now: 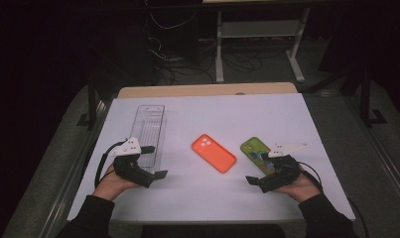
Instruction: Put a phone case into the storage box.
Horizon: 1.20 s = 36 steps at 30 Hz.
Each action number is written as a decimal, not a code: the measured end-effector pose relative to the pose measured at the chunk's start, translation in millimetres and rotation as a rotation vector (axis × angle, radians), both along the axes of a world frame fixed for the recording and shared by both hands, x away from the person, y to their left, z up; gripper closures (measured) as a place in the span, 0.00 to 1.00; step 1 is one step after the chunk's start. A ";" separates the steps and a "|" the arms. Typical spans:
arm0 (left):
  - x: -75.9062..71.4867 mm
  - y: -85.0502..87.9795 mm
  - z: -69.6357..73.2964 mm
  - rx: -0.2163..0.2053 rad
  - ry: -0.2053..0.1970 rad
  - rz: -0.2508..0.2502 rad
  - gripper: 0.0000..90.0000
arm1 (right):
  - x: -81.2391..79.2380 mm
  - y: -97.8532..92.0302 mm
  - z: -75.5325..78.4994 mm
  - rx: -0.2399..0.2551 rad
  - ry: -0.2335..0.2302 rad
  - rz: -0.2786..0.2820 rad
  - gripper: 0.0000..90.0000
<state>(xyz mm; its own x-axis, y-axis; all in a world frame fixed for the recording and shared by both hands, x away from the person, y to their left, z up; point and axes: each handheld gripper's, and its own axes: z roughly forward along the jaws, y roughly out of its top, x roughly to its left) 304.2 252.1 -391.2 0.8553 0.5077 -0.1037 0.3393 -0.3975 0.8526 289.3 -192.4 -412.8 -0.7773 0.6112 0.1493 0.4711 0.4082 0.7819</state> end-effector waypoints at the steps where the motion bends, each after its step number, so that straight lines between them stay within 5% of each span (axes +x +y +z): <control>1: 0.2 0.2 0.1 0.004 -0.004 -0.004 0.00 | -0.1 0.1 0.2 0.002 0.001 -0.001 0.00; 36: 0.9 -1.3 0.4 -0.001 0.007 -0.008 0.00 | 7.3 1.4 8.0 -0.011 0.000 -0.017 0.00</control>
<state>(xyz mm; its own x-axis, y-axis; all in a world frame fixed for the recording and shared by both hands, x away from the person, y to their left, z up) 305.1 250.7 -390.8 0.8586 0.5006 -0.1102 0.3420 -0.3994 0.8506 296.6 -191.0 -404.8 -0.7665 0.6262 0.1423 0.4783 0.4088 0.7772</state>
